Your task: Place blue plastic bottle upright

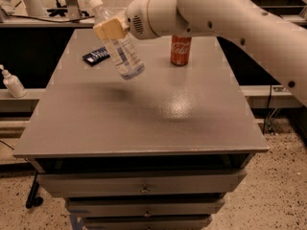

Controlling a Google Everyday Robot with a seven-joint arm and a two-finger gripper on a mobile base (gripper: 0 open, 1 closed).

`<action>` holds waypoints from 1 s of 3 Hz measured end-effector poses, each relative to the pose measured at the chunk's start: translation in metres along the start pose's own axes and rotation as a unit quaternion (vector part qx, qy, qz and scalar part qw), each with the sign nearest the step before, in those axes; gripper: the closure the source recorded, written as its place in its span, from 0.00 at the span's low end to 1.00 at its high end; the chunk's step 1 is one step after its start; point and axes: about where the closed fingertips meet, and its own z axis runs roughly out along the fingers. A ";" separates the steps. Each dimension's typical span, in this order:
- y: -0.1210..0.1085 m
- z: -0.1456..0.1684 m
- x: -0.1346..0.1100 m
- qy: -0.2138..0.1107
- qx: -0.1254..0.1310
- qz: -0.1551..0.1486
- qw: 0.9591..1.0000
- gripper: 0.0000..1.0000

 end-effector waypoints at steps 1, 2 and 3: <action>-0.005 -0.011 -0.004 -0.078 0.002 -0.002 0.997 1.00; 0.022 -0.011 -0.024 -0.104 -0.014 -0.045 0.993 1.00; 0.024 -0.009 -0.025 -0.104 -0.016 -0.047 0.993 1.00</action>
Offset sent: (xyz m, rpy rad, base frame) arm 0.0003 -0.0104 0.0062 0.1165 -0.0776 -0.0047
